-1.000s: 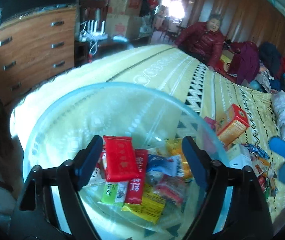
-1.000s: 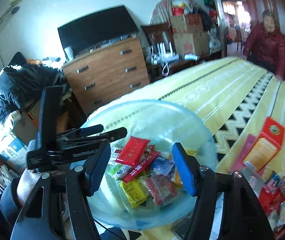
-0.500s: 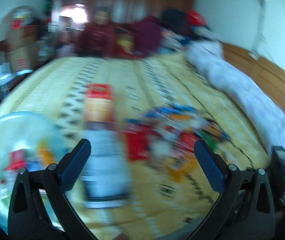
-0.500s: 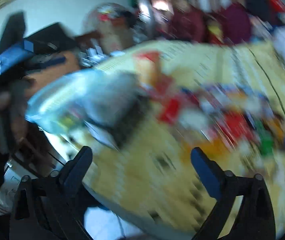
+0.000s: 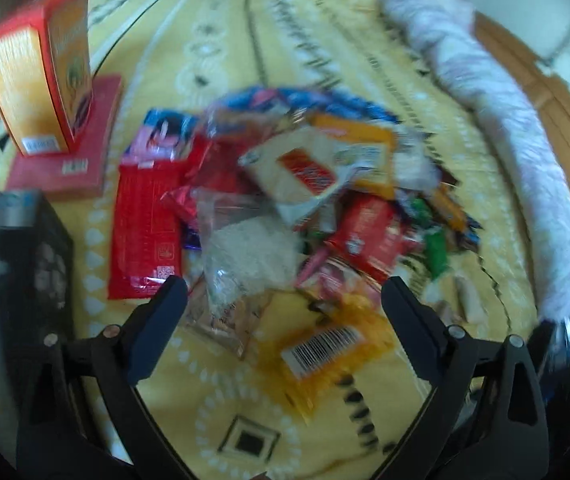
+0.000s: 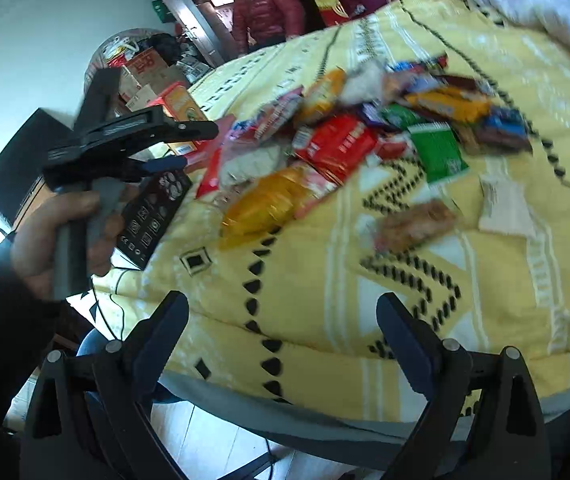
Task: Organize snacks
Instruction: 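Move both empty tools back to the snack heap, then grasp clear bag of white granular snack with the right tool, then grasp orange barcoded packet with left tool while right holds the clear bag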
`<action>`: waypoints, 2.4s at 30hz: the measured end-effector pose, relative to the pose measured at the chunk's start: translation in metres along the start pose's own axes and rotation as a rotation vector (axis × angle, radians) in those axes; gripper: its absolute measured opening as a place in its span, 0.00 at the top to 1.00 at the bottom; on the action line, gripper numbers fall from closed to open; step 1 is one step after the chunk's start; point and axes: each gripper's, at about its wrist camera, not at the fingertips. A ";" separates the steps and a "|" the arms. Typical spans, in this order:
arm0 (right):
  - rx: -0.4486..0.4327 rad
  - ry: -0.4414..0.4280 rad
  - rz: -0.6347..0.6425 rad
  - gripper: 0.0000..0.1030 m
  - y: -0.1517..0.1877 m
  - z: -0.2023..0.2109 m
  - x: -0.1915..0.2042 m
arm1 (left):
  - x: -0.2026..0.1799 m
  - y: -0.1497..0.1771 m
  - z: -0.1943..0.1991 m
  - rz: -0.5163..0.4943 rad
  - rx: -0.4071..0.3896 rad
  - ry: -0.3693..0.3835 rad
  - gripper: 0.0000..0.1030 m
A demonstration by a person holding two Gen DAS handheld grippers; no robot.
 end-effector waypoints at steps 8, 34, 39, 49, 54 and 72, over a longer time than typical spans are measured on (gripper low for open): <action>0.001 -0.008 -0.089 0.07 0.004 0.008 -0.033 | -0.034 0.000 -0.006 -0.039 0.052 0.366 0.21; 0.513 0.031 0.901 0.12 -0.151 -0.162 0.040 | 0.032 0.083 0.066 -0.008 -0.042 0.392 0.28; 0.635 -0.021 1.029 0.12 -0.148 -0.196 0.041 | 0.026 0.082 0.059 -0.035 -0.024 0.430 0.27; 0.686 -0.062 0.985 0.36 -0.140 -0.245 0.025 | 0.017 0.094 0.050 -0.062 0.014 0.436 0.26; 0.506 -0.157 0.738 0.62 -0.159 -0.196 0.020 | 0.014 0.096 0.047 -0.057 0.003 0.413 0.26; 0.155 0.025 0.267 0.60 -0.073 0.036 -0.017 | -0.033 0.058 -0.011 -0.254 -0.129 0.185 0.03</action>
Point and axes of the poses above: each gripper's, at about its wrist camera, not at the fingertips, and z roughly against the way its jaws point, x to its left, y to its underside, and after that the axes turned 14 degrees about -y, right-handed
